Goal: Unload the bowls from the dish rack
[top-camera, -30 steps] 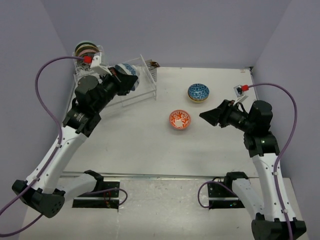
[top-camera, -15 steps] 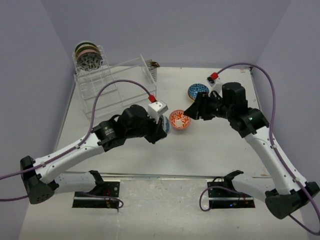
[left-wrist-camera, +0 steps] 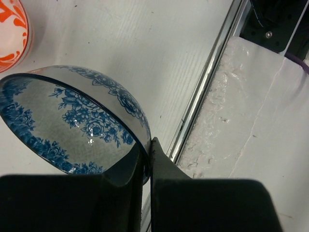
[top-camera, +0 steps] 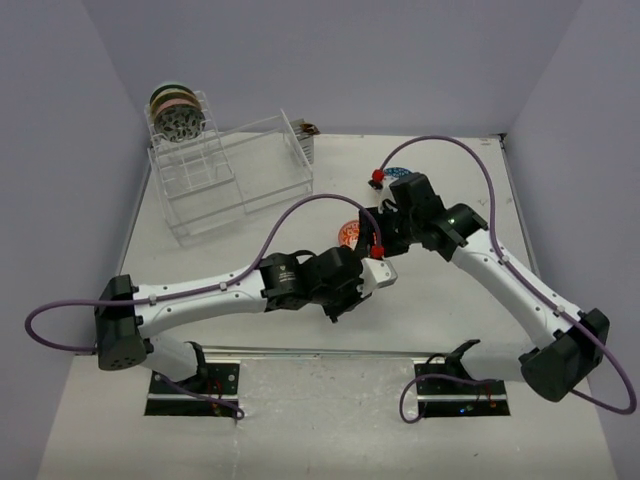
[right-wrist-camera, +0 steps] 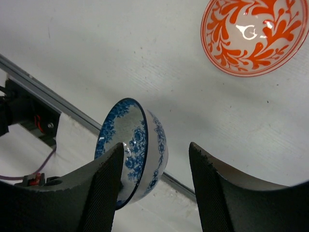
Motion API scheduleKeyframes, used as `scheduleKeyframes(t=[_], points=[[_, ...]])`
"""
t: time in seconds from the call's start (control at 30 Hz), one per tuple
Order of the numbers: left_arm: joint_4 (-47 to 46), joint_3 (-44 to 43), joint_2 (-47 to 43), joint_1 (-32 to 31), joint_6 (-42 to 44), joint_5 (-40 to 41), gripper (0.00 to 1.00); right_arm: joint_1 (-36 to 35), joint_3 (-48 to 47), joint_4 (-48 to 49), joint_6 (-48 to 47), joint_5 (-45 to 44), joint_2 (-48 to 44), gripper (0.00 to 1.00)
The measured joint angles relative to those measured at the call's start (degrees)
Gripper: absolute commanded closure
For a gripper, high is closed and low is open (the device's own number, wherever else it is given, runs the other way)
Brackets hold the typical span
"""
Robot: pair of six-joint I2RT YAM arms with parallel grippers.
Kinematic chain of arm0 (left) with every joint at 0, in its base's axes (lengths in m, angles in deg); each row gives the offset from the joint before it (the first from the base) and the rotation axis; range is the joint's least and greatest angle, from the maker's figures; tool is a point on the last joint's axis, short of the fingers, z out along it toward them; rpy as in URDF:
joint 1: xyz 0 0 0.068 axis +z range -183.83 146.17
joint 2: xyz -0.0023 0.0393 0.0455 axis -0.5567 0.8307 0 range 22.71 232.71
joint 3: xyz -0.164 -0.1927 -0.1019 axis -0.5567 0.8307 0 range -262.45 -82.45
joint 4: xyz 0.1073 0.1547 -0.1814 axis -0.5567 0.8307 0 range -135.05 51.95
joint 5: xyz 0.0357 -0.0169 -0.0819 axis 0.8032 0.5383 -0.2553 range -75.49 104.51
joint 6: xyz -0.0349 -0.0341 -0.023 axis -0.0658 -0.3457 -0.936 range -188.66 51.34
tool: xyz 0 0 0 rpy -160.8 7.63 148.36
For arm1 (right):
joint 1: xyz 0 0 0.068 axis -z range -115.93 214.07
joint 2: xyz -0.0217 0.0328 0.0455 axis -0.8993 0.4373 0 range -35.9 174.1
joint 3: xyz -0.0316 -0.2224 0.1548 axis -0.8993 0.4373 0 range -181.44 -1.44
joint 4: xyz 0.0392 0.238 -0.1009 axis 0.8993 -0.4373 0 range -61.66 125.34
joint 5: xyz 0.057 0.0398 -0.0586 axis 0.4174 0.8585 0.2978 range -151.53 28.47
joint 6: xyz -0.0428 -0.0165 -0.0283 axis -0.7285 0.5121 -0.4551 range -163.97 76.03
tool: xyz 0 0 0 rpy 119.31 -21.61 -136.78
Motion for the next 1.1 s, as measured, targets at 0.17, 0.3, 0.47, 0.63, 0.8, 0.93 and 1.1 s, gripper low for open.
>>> scheduleKeyframes(t=[0.17,0.3,0.47,0.63,0.8,0.93,1.1], points=[[0.9,-2.6,2.7,-0.4,4.0,-2.7,1.0,-4.3,1.8,-2.5,-2.1,-0.1,3.1,0.44],[2.9,-4.2,3.7,-0.7,5.4,-2.7,1.0,-8.0,1.8,-5.5,-3.1,-3.8,6.8,0.59],[5.4,-5.0,4.2,-0.6,5.7,-1.6,1.0,-9.2,1.0,-7.3,-2.5,-7.5,8.6,0.88],[5.4,-5.9,4.3,-0.6,5.9,0.5,1.0,-9.4,-0.8,-7.0,-1.6,-10.5,9.2,1.0],[5.4,-5.8,4.0,-0.7,6.1,3.0,0.62,-9.4,-0.8,-5.1,-1.7,-10.7,9.4,1.0],[4.7,-4.4,2.5,-0.7,5.5,7.5,0.03,-9.4,-0.3,-3.2,-0.7,-11.9,9.4,1.0],[2.3,-3.4,-1.2,-0.7,3.1,12.3,0.0,-5.8,2.0,2.2,2.0,-12.1,9.4,1.0]])
